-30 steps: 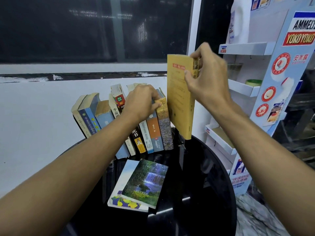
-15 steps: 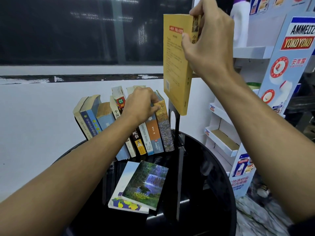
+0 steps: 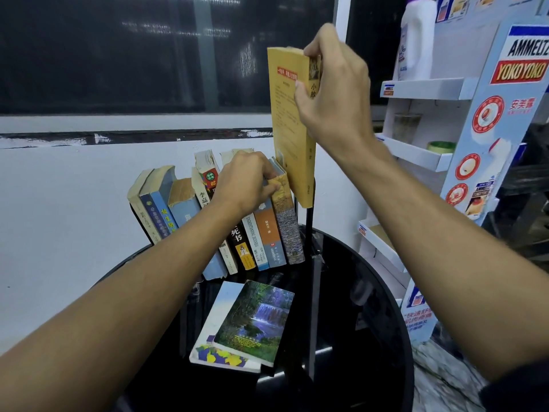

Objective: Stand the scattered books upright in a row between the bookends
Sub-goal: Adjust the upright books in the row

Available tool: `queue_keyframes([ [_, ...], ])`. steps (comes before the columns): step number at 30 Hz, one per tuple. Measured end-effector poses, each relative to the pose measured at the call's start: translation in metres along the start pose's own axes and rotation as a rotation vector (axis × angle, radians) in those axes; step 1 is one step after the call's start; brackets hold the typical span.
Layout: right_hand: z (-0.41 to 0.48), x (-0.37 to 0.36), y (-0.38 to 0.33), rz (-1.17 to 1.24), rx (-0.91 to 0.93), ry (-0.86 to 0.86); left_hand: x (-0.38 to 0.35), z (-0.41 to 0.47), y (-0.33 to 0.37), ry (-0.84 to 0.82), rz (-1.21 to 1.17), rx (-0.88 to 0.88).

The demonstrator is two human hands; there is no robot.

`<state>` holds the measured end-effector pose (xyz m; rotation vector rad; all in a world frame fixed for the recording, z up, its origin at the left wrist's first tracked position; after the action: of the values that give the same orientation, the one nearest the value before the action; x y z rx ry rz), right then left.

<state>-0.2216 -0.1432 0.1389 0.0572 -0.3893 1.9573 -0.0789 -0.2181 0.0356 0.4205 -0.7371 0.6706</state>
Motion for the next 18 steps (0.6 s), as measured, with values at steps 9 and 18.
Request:
queue_keyframes([
  [9, -0.055, -0.024, 0.033, 0.056, -0.100, -0.105, -0.002, 0.000, -0.002, 0.004, 0.017, -0.005],
  [18, -0.098, -0.041, 0.058, 0.062, -0.202, -0.206, -0.003, 0.000, -0.004, 0.006, 0.037, -0.018],
])
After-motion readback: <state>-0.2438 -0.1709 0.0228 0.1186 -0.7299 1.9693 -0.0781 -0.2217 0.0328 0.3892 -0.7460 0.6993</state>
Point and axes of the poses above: each hand's wrist, its own z-axis towards the middle knuckle, its own x-axis out of the back of the hand, y = z × x, the point moved 2 cm from there along z, towards the middle knuckle, and after that the axes turned 9 degrees about -x, right-handed, at the moved point
